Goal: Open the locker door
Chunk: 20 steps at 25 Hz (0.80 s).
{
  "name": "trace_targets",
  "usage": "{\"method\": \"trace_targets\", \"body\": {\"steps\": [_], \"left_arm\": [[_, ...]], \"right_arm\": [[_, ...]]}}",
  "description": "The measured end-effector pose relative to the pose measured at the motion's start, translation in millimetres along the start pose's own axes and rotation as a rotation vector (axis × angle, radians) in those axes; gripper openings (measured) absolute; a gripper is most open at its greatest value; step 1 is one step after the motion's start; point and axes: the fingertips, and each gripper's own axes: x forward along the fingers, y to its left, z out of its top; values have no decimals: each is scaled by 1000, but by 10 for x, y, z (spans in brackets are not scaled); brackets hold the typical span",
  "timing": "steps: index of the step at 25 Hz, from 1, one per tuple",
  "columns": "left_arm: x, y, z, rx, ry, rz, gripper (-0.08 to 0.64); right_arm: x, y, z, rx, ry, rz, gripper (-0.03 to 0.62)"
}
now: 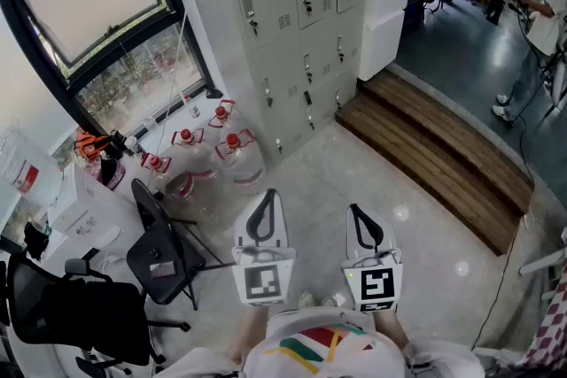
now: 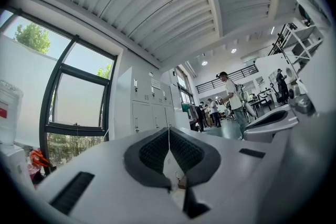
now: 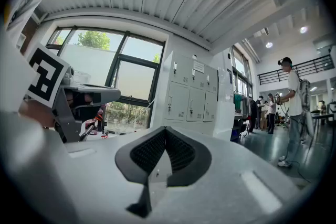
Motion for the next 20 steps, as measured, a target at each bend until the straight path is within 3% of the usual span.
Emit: {"method": "trace_targets", "body": {"steps": [7,13,20], "left_arm": [[-59,20,-47,-2,20,17,17],[-88,26,-23,3,14,35,17],[-81,-172,17,14,19,32,17]], "right_arm": [[-10,59,-46,-7,15,29,5],[-24,-32,-51,41,-16,25,5],[-125,-136,-87,57,-22,61,5]]}}
